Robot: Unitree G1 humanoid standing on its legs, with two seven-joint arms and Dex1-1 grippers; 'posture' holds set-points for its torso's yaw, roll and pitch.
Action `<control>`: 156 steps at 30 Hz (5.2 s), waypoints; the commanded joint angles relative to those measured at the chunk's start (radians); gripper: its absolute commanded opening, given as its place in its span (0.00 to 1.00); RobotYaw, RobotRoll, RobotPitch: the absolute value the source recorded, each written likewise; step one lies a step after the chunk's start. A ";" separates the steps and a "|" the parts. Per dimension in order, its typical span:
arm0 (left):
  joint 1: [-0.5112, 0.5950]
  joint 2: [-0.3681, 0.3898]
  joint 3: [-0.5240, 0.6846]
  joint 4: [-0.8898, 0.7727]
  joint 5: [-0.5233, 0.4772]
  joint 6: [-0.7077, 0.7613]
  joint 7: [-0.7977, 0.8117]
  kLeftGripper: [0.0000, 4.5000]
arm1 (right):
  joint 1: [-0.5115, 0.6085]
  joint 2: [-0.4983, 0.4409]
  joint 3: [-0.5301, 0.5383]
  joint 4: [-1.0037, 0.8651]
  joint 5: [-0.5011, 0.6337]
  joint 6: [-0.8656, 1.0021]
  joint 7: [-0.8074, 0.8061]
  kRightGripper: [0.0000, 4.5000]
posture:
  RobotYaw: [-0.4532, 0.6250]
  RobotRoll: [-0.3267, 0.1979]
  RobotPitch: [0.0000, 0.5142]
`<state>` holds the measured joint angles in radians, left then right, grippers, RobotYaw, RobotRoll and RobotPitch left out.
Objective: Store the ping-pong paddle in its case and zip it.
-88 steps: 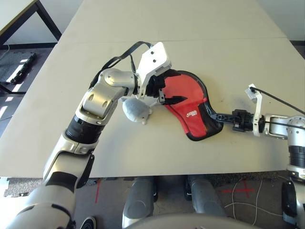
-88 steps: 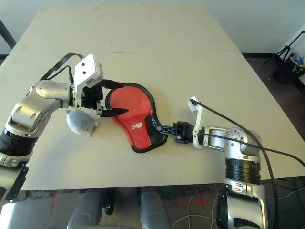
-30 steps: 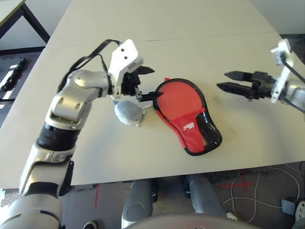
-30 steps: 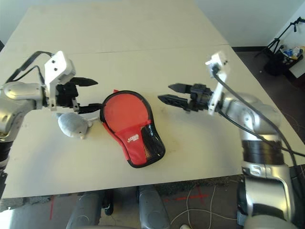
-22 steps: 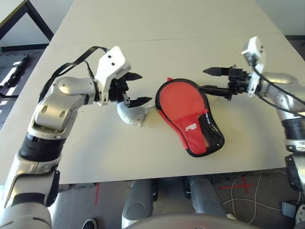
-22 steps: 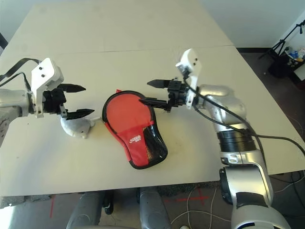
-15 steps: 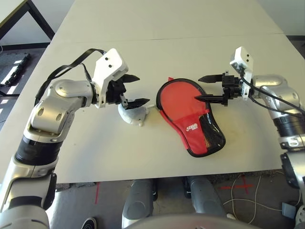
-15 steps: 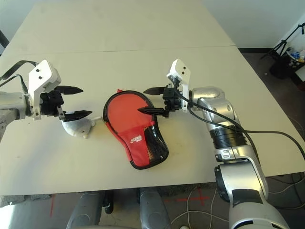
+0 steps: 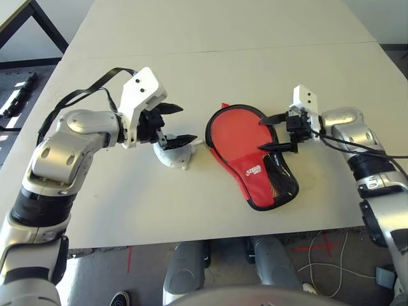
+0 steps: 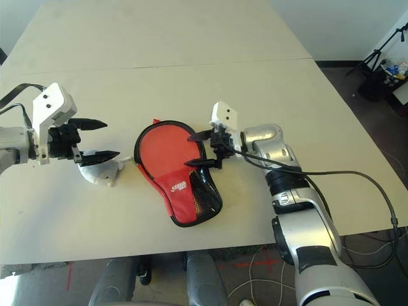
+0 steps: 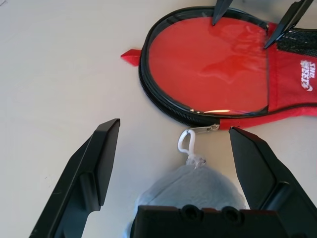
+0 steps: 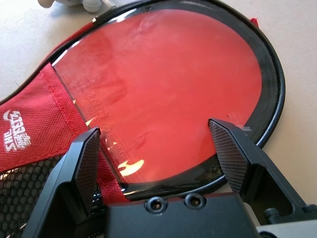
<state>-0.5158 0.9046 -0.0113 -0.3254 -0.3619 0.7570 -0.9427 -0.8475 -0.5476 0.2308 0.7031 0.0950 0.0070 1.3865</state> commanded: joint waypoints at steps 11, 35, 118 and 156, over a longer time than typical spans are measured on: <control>0.059 0.127 0.011 -0.054 -0.051 0.087 -0.054 1.00 | 0.000 0.033 0.018 0.119 -0.085 -0.051 -0.058 0.99 | 0.49 0.62 0.44; 0.074 0.116 -0.154 0.110 0.078 -0.010 -0.118 0.87 | 0.022 0.052 -0.020 0.032 -0.045 0.054 -0.067 1.00 | 0.46 0.62 0.44; -0.932 -0.917 -0.165 1.619 0.548 -0.843 0.268 0.33 | 0.284 -0.017 0.022 -0.349 -0.072 0.157 -0.204 1.00 | 0.27 0.62 0.44; -0.447 -0.402 -0.158 0.844 0.431 -0.692 -0.216 0.99 | 0.263 0.015 0.037 -0.293 -0.081 0.125 -0.211 1.00 | 0.34 0.62 0.44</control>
<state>-1.0032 0.4886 -0.1432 0.5901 0.0928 0.0341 -1.1062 -0.6344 -0.5322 0.1850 0.3527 0.0703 0.1146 1.1547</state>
